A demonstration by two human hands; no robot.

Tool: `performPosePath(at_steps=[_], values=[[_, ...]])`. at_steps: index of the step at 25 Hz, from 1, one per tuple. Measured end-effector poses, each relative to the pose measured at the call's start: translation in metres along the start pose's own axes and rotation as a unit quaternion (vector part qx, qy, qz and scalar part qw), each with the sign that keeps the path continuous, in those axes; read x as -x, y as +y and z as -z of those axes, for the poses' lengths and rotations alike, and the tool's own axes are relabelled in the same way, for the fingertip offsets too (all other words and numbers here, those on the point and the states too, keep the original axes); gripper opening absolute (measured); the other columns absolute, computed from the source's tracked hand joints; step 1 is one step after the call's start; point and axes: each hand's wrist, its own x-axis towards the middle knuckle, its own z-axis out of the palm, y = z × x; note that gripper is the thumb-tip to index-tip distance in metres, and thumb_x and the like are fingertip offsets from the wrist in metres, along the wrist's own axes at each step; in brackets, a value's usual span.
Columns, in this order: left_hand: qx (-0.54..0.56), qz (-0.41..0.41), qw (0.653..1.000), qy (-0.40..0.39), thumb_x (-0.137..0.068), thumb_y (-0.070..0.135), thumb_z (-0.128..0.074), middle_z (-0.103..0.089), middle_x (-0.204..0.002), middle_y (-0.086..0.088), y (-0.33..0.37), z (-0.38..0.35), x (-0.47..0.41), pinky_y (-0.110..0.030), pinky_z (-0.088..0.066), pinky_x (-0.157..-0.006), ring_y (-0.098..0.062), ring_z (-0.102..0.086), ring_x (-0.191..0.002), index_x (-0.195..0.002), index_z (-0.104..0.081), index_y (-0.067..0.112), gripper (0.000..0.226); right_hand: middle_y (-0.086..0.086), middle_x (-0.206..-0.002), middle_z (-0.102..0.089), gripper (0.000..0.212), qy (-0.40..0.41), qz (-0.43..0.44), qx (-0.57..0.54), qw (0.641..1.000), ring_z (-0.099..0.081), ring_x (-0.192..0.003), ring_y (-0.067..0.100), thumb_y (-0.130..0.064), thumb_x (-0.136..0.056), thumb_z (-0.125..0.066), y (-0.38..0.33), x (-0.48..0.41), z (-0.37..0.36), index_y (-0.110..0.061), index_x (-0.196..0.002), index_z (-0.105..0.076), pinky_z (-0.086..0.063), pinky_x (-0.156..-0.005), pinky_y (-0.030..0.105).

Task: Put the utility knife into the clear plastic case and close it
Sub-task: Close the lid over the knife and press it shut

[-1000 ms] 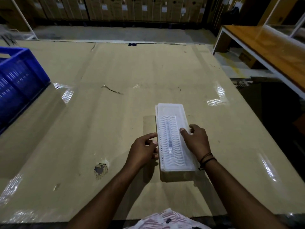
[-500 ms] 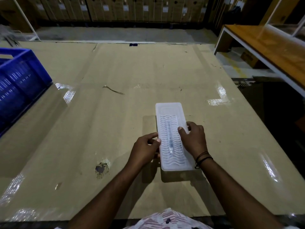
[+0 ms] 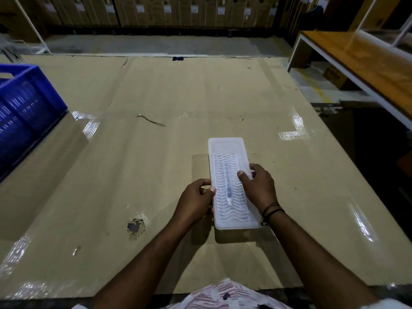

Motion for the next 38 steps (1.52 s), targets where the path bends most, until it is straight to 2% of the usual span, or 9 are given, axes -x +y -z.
performPosePath(at_steps=[5, 10, 15, 19, 24, 27, 30, 35, 38], values=[[0.044, 0.041, 0.998, -0.026, -0.100, 0.024, -0.065, -0.079, -0.100, -0.012, -0.007, 0.007, 0.016, -0.036, -0.061, -0.066, -0.029, -0.079, -0.087, -0.132, -0.065, 0.016, 0.033, 0.004, -0.116, -0.072, 0.045, -0.064, -0.025, -0.034, 0.997, -0.068, -0.101, 0.020, -0.040, -0.093, -0.065, 0.006, 0.015, 0.026, -0.014, -0.130, -0.063, -0.056, -0.089, 0.040], [0.135, 0.098, 0.981, -0.095, -0.091, 0.011, -0.076, -0.071, -0.095, -0.010, -0.021, 0.014, 0.043, -0.066, -0.062, -0.083, -0.032, -0.071, -0.074, -0.126, -0.068, 0.021, 0.037, 0.012, -0.102, -0.077, 0.022, -0.130, -0.080, -0.107, 0.982, -0.074, -0.090, 0.026, -0.023, -0.096, -0.066, 0.020, 0.051, 0.053, -0.011, -0.114, -0.071, -0.061, -0.078, 0.047], [0.123, 0.052, 0.986, -0.100, -0.090, 0.001, -0.075, -0.070, -0.095, -0.008, -0.027, 0.013, 0.048, -0.040, -0.063, -0.073, -0.027, -0.074, -0.074, -0.125, -0.068, 0.022, 0.042, 0.010, -0.084, -0.078, 0.018, -0.125, -0.084, -0.151, 0.977, -0.064, -0.063, 0.031, -0.026, -0.095, -0.067, 0.029, 0.065, 0.052, -0.010, -0.099, -0.075, -0.053, -0.055, 0.039], [0.114, 0.050, 0.986, -0.111, -0.081, 0.010, -0.082, -0.072, -0.093, -0.008, -0.032, 0.016, 0.042, -0.043, -0.064, -0.075, -0.027, -0.072, -0.076, -0.129, -0.068, 0.022, 0.052, 0.012, -0.078, -0.076, 0.019, -0.124, -0.066, -0.140, 0.980, -0.059, -0.052, 0.026, -0.030, -0.095, -0.067, 0.035, 0.063, 0.049, -0.013, -0.096, -0.074, -0.046, -0.046, 0.033], [0.070, 0.048, 0.993, -0.086, -0.091, 0.014, -0.076, -0.079, -0.093, -0.004, -0.022, 0.014, 0.028, -0.027, -0.058, -0.067, -0.016, -0.077, -0.079, -0.123, -0.069, 0.022, 0.034, 0.006, -0.077, -0.076, 0.020, -0.100, -0.069, -0.118, 0.985, -0.069, -0.067, 0.020, -0.029, -0.092, -0.071, 0.029, 0.051, 0.050, -0.011, -0.087, -0.077, -0.057, -0.062, 0.041], [0.064, 0.049, 0.996, -0.031, -0.098, 0.023, -0.068, -0.080, -0.108, -0.012, -0.012, 0.011, 0.002, -0.037, -0.062, -0.073, -0.030, -0.079, -0.090, -0.122, -0.071, 0.012, 0.026, 0.007, -0.075, -0.073, 0.030, -0.077, -0.055, -0.129, 0.987, -0.067, -0.072, 0.022, -0.029, -0.093, -0.070, 0.020, 0.034, 0.045, -0.003, -0.080, -0.075, -0.060, -0.072, 0.048], [0.055, 0.040, 0.998, 0.012, -0.099, 0.026, -0.067, -0.079, -0.108, -0.015, 0.001, 0.005, -0.020, -0.034, -0.059, -0.066, -0.023, -0.075, -0.077, -0.119, -0.072, 0.008, 0.027, 0.010, -0.077, -0.071, 0.035, -0.064, -0.067, -0.150, 0.984, -0.066, -0.071, 0.024, -0.030, -0.094, -0.068, 0.008, 0.014, 0.039, 0.000, -0.078, -0.071, -0.060, -0.070, 0.042], [0.052, 0.033, 0.998, 0.020, -0.099, 0.025, -0.067, -0.078, -0.109, -0.007, 0.002, 0.002, -0.030, -0.048, -0.064, -0.089, -0.026, -0.078, -0.094, -0.120, -0.068, 0.013, 0.024, 0.006, -0.073, -0.070, 0.033, -0.051, -0.073, -0.152, 0.984, -0.067, -0.072, 0.025, -0.029, -0.093, -0.069, 0.010, 0.001, 0.032, -0.010, -0.066, -0.068, -0.059, -0.069, 0.040], [0.053, 0.033, 0.998, 0.016, -0.099, 0.024, -0.066, -0.078, -0.109, -0.009, -0.001, 0.002, -0.033, -0.041, -0.063, -0.077, -0.024, -0.076, -0.088, -0.121, -0.066, 0.012, 0.025, 0.006, -0.070, -0.070, 0.032, -0.047, -0.063, -0.146, 0.986, -0.065, -0.068, 0.023, -0.028, -0.092, -0.070, 0.012, 0.000, 0.031, -0.010, -0.065, -0.069, -0.056, -0.066, 0.037]])
